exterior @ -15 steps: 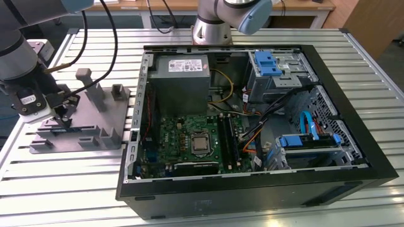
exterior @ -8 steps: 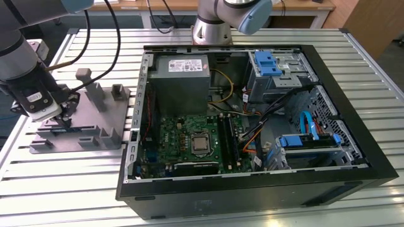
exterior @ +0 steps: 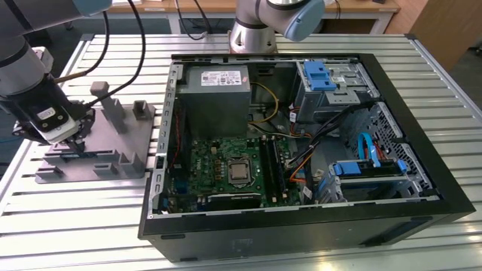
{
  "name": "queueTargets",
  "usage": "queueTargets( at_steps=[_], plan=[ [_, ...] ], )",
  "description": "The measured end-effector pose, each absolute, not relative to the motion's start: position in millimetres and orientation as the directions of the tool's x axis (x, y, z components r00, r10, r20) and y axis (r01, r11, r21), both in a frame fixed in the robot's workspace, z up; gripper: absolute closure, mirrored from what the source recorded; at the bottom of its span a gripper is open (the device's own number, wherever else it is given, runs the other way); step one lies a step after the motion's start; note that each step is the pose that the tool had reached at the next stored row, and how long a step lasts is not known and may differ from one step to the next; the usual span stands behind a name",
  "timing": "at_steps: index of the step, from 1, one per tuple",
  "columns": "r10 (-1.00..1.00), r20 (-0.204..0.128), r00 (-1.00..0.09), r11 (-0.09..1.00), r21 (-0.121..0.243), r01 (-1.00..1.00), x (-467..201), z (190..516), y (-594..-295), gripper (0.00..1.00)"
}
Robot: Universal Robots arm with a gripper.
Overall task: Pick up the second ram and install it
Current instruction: 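Pick up the second ram and move it above second insertion slot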
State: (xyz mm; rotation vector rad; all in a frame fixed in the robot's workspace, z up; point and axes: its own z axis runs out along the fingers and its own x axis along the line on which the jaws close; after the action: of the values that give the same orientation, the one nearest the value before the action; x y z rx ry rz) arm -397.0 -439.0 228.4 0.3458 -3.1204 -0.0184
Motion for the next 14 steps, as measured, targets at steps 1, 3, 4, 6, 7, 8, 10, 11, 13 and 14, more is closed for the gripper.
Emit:
queueTargets(
  at_steps=[1,3,4,6,7,8,10,11,13,14],
  plan=[
    [-0.229,0.001,-0.973,0.973,0.012,-0.229,-397.0,228.4,-439.0,0.90],
    [-0.249,0.001,-0.968,0.968,0.012,-0.249,-397.0,228.4,-439.0,0.90],
    [-0.260,0.001,-0.966,0.966,0.012,-0.260,-397.0,228.3,-439.0,0.90],
    [-0.282,0.001,-0.959,0.959,0.012,-0.282,-397.0,228.4,-439.0,0.90],
    [-0.294,0.001,-0.956,0.956,0.012,-0.294,-397.0,228.4,-439.0,0.90],
    [-0.306,0.001,-0.952,0.952,0.012,-0.306,-397.0,228.4,-439.0,0.90],
    [-0.332,0.001,-0.943,0.943,0.012,-0.332,-397.0,228.4,-439.0,0.90],
    [-0.345,0.001,-0.939,0.939,0.012,-0.345,-397.0,228.4,-439.0,0.90],
    [-0.368,0.001,-0.930,0.930,0.012,-0.368,-397.0,228.4,-439.0,0.90],
    [-0.379,0.001,-0.925,0.925,0.012,-0.379,-397.0,228.4,-439.0,0.90]
  ],
)
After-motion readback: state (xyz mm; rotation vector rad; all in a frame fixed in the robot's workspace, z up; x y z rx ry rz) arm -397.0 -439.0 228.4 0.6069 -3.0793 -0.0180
